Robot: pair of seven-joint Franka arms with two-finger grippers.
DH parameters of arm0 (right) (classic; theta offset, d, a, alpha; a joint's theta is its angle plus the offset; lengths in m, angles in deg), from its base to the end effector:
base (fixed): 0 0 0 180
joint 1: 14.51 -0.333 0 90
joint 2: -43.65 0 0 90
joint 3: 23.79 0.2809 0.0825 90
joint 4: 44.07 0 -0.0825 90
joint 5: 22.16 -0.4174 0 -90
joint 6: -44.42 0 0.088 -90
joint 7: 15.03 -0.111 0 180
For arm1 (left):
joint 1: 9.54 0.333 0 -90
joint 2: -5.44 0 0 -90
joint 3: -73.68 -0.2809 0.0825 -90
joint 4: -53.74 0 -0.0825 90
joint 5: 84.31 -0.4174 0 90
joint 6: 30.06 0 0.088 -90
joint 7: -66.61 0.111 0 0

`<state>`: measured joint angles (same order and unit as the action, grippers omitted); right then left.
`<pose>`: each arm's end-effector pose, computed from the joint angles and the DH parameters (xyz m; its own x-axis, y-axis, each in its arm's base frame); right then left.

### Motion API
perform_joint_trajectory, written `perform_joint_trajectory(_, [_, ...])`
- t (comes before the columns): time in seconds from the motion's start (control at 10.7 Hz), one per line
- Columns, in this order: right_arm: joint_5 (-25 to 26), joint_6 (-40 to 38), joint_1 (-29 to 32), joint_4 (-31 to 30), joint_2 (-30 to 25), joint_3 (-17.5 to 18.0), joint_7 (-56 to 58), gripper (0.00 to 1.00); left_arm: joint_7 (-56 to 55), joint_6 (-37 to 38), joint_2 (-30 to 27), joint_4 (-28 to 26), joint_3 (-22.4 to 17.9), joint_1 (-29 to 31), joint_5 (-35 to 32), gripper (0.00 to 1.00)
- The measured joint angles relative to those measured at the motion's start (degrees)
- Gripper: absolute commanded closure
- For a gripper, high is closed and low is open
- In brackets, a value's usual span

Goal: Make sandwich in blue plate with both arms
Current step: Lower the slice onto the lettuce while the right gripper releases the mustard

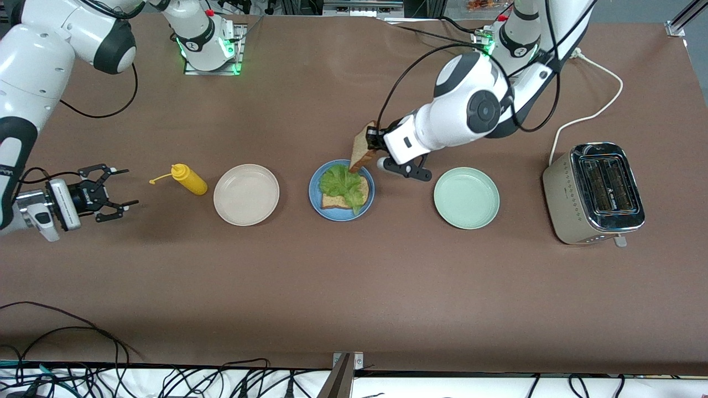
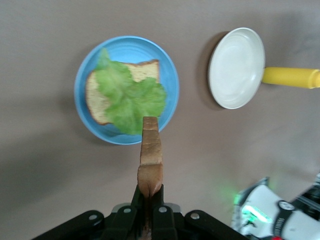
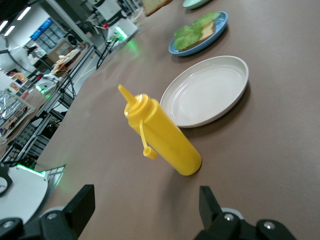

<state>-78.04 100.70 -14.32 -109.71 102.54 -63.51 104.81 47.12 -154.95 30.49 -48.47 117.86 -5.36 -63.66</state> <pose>0.6200 -0.2137 0.1964 0.3292 0.6683 0.6671 0.8276 0.1359 -0.5446 0.5212 -0.4142 0.3330 0.9660 -0.1535 -0.2081 -0.0216 -0.8499 0.5265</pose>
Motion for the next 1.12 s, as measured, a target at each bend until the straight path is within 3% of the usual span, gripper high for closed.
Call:
perform_joint_trajectory(0.38, [6.2,-0.3,-2.5,3.8,-6.3,-0.7,-16.0,0.11,-0.1,-7.6,11.5,5.3,2.2,-0.7,2.6,1.00])
perform_joint_trajectory(0.94, [10.7,4.5,-9.0,4.2,-13.5,-1.2,-34.7,0.11,2.0,-16.8,18.6,6.0,2.4,-2.0,2.6,1.00])
perform_joint_trajectory(1.12, [15.3,7.8,-12.1,4.3,-15.2,-1.4,-38.2,0.10,2.9,-17.8,20.6,6.0,2.4,-2.0,2.6,1.00])
